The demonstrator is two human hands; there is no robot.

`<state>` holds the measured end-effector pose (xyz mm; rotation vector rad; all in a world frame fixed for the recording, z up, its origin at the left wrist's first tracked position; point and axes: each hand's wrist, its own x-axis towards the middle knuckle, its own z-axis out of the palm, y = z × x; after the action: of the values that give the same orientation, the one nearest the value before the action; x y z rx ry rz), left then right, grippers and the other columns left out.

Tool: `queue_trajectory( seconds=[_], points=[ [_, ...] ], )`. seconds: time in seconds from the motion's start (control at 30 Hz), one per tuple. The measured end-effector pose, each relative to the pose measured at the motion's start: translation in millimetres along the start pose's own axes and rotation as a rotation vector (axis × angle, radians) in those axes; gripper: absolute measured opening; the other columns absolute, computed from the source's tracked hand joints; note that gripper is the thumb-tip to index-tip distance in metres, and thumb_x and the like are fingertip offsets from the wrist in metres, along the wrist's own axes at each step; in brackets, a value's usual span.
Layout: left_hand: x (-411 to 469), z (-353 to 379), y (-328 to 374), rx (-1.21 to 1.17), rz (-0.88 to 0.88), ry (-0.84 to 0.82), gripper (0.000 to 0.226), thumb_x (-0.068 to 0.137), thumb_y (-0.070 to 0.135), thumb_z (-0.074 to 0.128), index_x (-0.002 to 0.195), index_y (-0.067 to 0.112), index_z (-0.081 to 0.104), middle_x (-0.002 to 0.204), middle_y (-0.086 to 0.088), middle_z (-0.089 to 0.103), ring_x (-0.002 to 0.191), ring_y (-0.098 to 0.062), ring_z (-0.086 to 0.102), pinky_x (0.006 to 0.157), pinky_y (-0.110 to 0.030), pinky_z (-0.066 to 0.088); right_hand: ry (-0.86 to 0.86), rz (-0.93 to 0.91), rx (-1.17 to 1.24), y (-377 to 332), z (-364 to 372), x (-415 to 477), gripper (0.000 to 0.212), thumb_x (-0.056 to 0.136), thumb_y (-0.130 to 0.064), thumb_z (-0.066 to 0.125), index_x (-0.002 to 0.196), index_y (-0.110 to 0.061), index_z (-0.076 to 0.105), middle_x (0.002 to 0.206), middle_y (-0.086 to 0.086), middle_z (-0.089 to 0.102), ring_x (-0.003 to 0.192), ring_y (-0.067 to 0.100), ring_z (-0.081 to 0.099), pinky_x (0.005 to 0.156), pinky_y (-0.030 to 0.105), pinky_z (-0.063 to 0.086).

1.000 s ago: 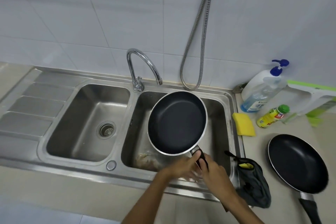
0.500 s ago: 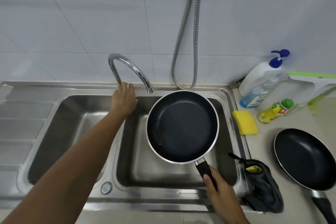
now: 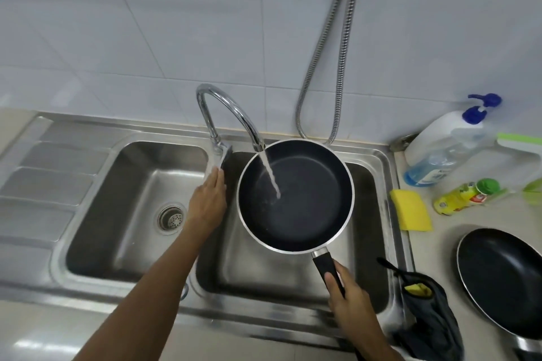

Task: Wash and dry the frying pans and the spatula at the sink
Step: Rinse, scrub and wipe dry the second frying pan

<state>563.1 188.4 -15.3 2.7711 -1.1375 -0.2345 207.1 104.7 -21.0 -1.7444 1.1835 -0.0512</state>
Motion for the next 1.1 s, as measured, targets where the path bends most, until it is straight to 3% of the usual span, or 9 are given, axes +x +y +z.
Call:
queue_trajectory(
  seconds=[0.17,0.33,0.47,0.6,0.67,0.77,0.87,0.97,1.1],
  points=[
    [5.0,-7.5,-5.6,0.0,-0.044,-0.111,0.046,0.108,0.024,0.034,0.151,0.01,0.035,0.163,-0.01,0.031,0.151,-0.032,0.028,0.111,-0.057,0.037,-0.033,-0.017,-0.012,9.7,-1.3,14.6,0.031,0.102,-0.042,0.05,0.131,-0.051,0.052,0.087,-0.014,0.06,0.082,0.013,0.057,0.085,0.036,0.053],
    [-89.1,-18.0,42.6,-0.475,-0.408,0.149,0.024,0.106,0.027,0.045,0.105,0.011,0.062,0.102,-0.01,0.068,0.091,-0.032,0.063,0.078,-0.039,0.046,-0.047,-0.044,0.038,11.3,7.4,26.5,0.036,0.102,-0.047,0.048,0.138,-0.049,0.051,0.071,-0.022,0.051,0.071,0.006,0.049,0.069,0.025,0.044],
    [-165.5,21.7,99.6,-0.915,-0.439,-0.215,0.036,0.101,0.043,0.051,0.078,0.018,0.062,0.076,-0.003,0.07,0.072,-0.018,0.067,0.075,-0.043,0.053,-0.073,-0.058,0.125,1.2,13.5,24.9,0.028,0.104,-0.043,0.047,0.127,-0.056,0.055,0.054,-0.017,0.055,0.045,-0.001,0.046,0.05,0.018,0.034],
    [-178.4,26.3,164.5,-1.312,-0.49,-0.586,0.046,0.101,0.053,0.049,0.104,0.014,0.073,0.095,-0.006,0.078,0.084,-0.016,0.075,0.082,-0.04,0.062,-0.071,-0.088,0.199,6.0,9.0,6.4,0.041,0.092,-0.068,0.048,0.13,-0.054,0.059,0.07,-0.026,0.065,0.057,-0.008,0.055,0.057,0.011,0.039],
    [-169.9,25.5,182.6,-1.48,-0.53,-0.755,0.048,0.1,0.053,0.052,0.115,0.012,0.072,0.101,-0.005,0.078,0.089,-0.018,0.075,0.074,-0.033,0.06,-0.083,-0.084,0.215,6.0,1.6,-1.8,0.032,0.099,-0.054,0.051,0.129,-0.061,0.057,0.098,-0.021,0.074,0.073,-0.008,0.063,0.066,0.014,0.046],
    [-152.4,31.7,188.4,-1.656,-0.626,-0.914,0.067,0.082,0.072,0.064,0.115,0.014,0.073,0.11,-0.006,0.076,0.102,-0.024,0.07,0.077,-0.039,0.057,-0.084,-0.056,0.16,3.7,-2.5,2.4,0.031,0.102,-0.048,0.047,0.126,-0.067,0.053,0.096,-0.014,0.074,0.073,-0.002,0.066,0.064,0.021,0.052],
    [-145.0,31.9,189.7,-1.722,-0.703,-0.88,0.064,0.084,0.065,0.068,0.123,0.013,0.07,0.12,-0.001,0.075,0.114,-0.02,0.069,0.092,-0.042,0.056,-0.105,-0.07,0.106,-6.8,2.8,9.4,0.035,0.101,-0.054,0.041,0.135,-0.06,0.049,0.112,-0.008,0.073,0.096,0.016,0.072,0.085,0.038,0.058],
    [-146.6,25.4,186.3,-1.721,-0.779,-0.766,0.048,0.096,0.053,0.059,0.119,0.012,0.069,0.115,0.001,0.077,0.109,-0.016,0.072,0.09,-0.04,0.057,-0.139,-0.106,0.103,-22.8,12.3,4.9,0.036,0.106,-0.041,0.041,0.139,-0.051,0.051,0.12,-0.008,0.07,0.105,0.01,0.068,0.094,0.032,0.055],
    [-155.2,30.3,186.2,-1.669,-0.822,-0.713,0.044,0.101,0.045,0.056,0.111,0.005,0.07,0.105,-0.005,0.079,0.1,-0.021,0.075,0.083,-0.04,0.059,-0.175,-0.113,0.083,-12.8,11.6,-1.3,0.032,0.107,-0.037,0.043,0.133,-0.048,0.057,0.107,-0.008,0.069,0.092,0.009,0.069,0.083,0.028,0.055]
  ],
)
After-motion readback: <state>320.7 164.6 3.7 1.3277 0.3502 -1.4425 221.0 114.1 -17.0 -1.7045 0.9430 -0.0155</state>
